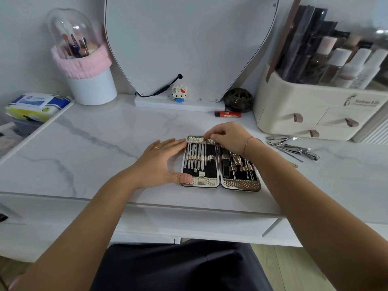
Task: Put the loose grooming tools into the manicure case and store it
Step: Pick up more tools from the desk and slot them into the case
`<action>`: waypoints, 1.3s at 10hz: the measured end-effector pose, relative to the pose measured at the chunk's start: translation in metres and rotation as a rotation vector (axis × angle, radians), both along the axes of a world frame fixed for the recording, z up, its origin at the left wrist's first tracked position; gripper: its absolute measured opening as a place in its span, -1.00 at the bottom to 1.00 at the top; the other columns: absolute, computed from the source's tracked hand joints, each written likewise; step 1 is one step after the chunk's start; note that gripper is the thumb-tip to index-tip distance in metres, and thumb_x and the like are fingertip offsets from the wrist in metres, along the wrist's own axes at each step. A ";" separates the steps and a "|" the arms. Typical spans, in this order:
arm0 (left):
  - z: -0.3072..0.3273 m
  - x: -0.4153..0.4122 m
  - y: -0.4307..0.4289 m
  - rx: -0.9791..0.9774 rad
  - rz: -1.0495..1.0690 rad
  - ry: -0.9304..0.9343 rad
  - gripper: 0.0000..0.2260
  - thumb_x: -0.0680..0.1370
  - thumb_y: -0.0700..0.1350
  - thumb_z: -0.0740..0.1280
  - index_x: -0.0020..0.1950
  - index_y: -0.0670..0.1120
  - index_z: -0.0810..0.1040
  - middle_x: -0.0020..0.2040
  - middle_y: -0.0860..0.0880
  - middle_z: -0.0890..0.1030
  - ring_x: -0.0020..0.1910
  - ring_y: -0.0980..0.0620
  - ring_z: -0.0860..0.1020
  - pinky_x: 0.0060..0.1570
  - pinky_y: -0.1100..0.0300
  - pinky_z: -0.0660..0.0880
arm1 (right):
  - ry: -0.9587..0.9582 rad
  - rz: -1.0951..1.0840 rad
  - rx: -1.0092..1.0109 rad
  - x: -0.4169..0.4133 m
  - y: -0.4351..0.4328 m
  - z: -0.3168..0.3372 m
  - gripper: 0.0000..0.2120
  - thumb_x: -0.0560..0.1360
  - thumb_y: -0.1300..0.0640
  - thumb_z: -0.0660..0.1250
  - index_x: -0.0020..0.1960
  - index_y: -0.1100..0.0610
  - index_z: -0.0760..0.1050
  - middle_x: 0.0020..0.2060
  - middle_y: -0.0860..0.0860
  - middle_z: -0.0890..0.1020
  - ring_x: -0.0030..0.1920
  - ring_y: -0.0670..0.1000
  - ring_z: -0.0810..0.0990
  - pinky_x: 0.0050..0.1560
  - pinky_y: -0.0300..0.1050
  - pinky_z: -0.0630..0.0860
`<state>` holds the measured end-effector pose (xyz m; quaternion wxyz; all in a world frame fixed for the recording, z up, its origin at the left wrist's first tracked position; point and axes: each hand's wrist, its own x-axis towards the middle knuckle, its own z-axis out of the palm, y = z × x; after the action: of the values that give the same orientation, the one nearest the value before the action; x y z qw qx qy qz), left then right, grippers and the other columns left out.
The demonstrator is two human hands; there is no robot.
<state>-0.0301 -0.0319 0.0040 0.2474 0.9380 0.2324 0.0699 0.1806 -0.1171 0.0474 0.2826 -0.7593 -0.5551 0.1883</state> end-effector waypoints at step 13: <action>-0.001 0.000 0.001 0.011 0.008 -0.002 0.03 0.15 0.60 0.14 0.51 0.17 0.01 0.52 0.20 0.06 0.49 0.20 -0.04 0.44 0.13 -0.19 | -0.174 0.009 0.005 -0.001 -0.009 -0.001 -0.73 0.57 0.18 0.16 0.14 0.13 0.60 -0.25 -0.18 0.49 -0.28 -0.18 0.41 -0.16 -0.34 0.32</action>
<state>-0.0298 -0.0309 0.0026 0.2423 0.9384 0.2354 0.0731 0.1793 -0.1265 0.0469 0.2346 -0.7695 -0.5815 0.1214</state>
